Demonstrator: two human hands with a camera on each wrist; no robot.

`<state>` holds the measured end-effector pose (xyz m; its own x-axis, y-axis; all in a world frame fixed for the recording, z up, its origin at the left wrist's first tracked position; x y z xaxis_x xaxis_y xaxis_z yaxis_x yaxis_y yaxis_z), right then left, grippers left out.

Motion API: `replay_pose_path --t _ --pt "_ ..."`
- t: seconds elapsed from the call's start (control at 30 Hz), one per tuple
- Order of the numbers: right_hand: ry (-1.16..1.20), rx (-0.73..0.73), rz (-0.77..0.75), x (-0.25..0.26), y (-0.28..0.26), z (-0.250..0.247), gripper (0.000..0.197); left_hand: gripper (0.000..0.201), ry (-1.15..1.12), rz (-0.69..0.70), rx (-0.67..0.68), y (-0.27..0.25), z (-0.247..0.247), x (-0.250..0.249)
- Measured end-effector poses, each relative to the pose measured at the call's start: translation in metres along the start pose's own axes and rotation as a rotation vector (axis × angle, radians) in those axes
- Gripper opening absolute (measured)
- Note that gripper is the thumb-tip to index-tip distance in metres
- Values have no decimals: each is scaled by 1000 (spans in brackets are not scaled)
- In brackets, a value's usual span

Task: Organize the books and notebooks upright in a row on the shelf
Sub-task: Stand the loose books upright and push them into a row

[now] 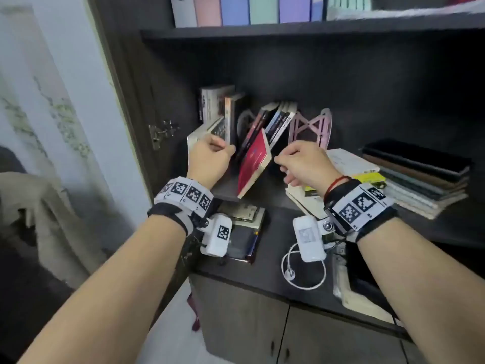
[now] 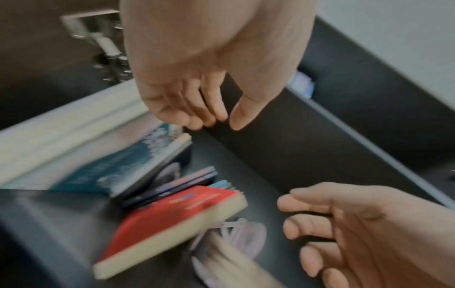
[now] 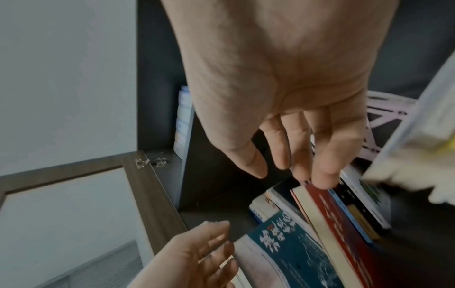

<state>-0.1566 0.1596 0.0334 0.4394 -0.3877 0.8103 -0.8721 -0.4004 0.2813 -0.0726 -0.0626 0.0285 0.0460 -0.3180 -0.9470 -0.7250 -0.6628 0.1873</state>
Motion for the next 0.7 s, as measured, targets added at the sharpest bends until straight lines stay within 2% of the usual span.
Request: replay_pose_path --t 0.03,0.13,0.17,0.23,0.3,0.4,0.47,0.57,0.7 --pt "-9 -4 14 -5 7 11 7 21 22 -3 -64 7 -11 8" --pt "-226 -58 -59 -3 31 34 24 53 147 20 -293 23 -43 28" --pt "-276 -79 -96 2 42 43 25 63 165 26 -330 29 -49 35" --pt "-315 -121 -153 17 61 55 21 76 170 17 -315 44 -51 50" --pt "-364 -145 -190 31 76 63 21 76 207 -42 -184 61 -41 71" --pt "-423 -141 -216 46 93 72 19 64 358 -93 -11 70 -24 98" --pt "-477 -84 -250 56 102 82 15 59 398 -67 -12 70 -22 98" --pt "-513 95 -232 63 109 102 13 53 449 -12 -46 72 -25 87" --pt "-418 255 -217 78 115 125 41 53 524 76 -92 76 -32 60"
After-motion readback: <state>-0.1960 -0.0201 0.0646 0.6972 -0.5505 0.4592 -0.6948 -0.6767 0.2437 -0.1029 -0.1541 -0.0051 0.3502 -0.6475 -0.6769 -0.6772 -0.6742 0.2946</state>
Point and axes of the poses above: each hand's wrist, its own y-axis towards the middle knuckle, its own z-axis out of the palm, x = y × z, the point moved 10 cm from there along y, towards the middle knuckle, and after that the axes turned 6 degrees about -z, right-handed, at the moved point
